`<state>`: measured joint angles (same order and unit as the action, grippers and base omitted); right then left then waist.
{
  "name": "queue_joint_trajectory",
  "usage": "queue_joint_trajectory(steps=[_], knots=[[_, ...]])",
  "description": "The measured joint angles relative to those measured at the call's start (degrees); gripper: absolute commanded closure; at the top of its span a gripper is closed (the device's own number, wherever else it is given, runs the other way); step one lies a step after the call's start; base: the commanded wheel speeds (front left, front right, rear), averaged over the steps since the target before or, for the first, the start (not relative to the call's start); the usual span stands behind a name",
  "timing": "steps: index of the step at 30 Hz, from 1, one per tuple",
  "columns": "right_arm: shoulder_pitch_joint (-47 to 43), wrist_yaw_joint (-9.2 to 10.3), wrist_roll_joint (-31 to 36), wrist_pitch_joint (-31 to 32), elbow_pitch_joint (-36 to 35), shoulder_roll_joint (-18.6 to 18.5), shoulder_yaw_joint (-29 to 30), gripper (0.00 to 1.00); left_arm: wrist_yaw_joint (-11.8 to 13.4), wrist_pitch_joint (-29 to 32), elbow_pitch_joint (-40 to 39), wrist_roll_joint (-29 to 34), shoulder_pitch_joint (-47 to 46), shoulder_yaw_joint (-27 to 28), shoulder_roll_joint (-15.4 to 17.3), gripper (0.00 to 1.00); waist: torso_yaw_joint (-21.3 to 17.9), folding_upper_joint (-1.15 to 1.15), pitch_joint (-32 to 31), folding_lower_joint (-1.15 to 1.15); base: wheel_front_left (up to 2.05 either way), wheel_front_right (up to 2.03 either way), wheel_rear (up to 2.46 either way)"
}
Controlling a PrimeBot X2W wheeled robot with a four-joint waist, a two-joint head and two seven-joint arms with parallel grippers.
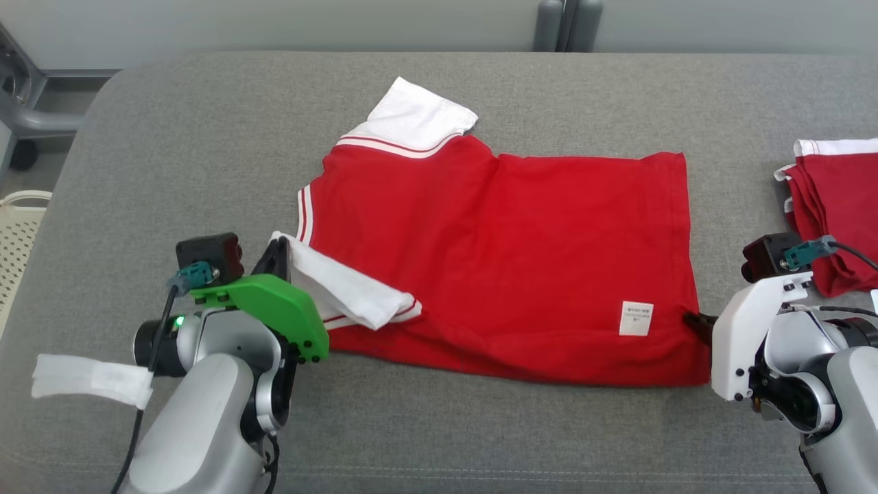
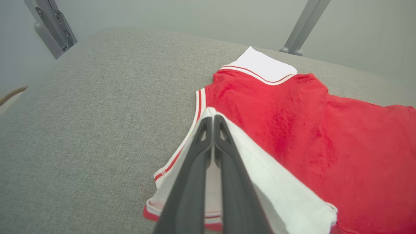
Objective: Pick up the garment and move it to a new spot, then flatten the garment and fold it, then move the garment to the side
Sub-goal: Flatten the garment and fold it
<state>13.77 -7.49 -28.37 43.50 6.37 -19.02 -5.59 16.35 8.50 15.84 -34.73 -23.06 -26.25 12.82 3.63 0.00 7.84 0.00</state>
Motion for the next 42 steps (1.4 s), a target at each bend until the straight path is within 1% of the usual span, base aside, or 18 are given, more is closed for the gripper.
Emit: queue_joint_trajectory(steps=[6,10,16,20,25,32,33,34,42], knots=[[1.46,0.00,1.16,-0.81,2.75,1.01,0.23,1.00,-1.10,-0.52,6.64,0.60,-5.03,-0.57,-1.23,1.00,-0.92,0.00,1.53,0.00,0.00,0.00,0.00],[2.16,0.00,1.91,-1.34,3.87,1.27,-0.10,1.00,-1.72,-1.52,9.66,0.60,-7.03,-0.47,-1.69,1.00,-1.48,0.00,2.30,0.00,0.00,0.00,0.00],[2.40,0.00,2.21,-1.88,4.85,1.18,-0.73,1.00,-2.31,-2.10,13.13,0.80,-9.33,-0.66,-1.68,1.00,-1.95,0.00,3.02,0.00,0.00,0.00,0.00],[2.29,0.00,2.72,-3.19,4.81,0.70,-0.15,1.00,-2.86,-2.08,15.07,1.60,-11.49,-1.40,-1.58,1.00,-2.16,0.00,3.08,0.00,0.00,0.00,0.00],[2.29,0.00,2.87,-4.01,4.88,1.31,-0.32,1.00,-3.69,-1.53,17.82,2.59,-13.92,-2.74,-1.60,1.00,-2.87,0.00,3.19,0.00,0.00,0.00,0.00],[2.75,0.00,2.97,-5.23,5.92,1.55,-1.09,1.00,-4.04,-1.53,21.76,3.41,-16.89,-3.80,-1.81,1.00,-3.79,0.00,3.79,0.00,0.00,0.00,0.00],[2.98,0.00,3.22,-5.94,5.98,1.60,-1.09,0.64,-3.98,-1.72,22.29,3.80,-17.20,-3.96,-1.75,0.55,-3.90,0.00,3.88,0.00,0.00,0.00,0.00],[3.25,-0.01,3.44,-6.61,6.20,1.85,-0.77,0.00,-3.82,-2.26,22.75,4.05,-17.47,-3.99,-1.70,0.00,-4.01,0.00,3.97,0.00,0.00,0.00,0.00],[3.88,0.00,3.72,-10.35,6.02,2.20,-0.52,0.00,-3.68,-5.14,25.28,4.42,-17.94,-4.14,-1.07,0.00,-3.95,0.00,3.82,0.00,0.00,0.00,0.00]])
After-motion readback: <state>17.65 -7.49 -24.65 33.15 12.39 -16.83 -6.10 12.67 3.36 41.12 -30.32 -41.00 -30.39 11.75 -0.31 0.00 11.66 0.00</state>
